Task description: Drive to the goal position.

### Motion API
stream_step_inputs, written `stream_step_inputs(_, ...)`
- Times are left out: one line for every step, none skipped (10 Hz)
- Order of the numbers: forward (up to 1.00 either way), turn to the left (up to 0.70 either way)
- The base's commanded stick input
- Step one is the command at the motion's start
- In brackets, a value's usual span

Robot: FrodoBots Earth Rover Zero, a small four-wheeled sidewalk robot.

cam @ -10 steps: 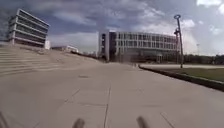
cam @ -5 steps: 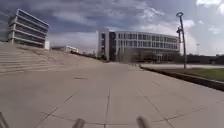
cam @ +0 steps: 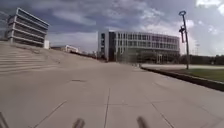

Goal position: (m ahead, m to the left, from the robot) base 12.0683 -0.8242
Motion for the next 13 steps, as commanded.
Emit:
stream_step_inputs(0.70,0.00)
stream_step_inputs(0.70,0.00)
stream_step_inputs(0.70,0.00)
stream_step_inputs(0.70,0.00)
stream_step_inputs(0.70,0.00)
stream_step_inputs(0.70,0.00)
stream_step_inputs(0.70,0.00)
stream_step_inputs(0.70,0.00)
stream_step_inputs(0.70,0.00)
stream_step_inputs(0.70,0.00)
stream_step_inputs(0.70,0.00)
stream_step_inputs(0.70,0.00)
stream_step_inputs(0.70,0.00)
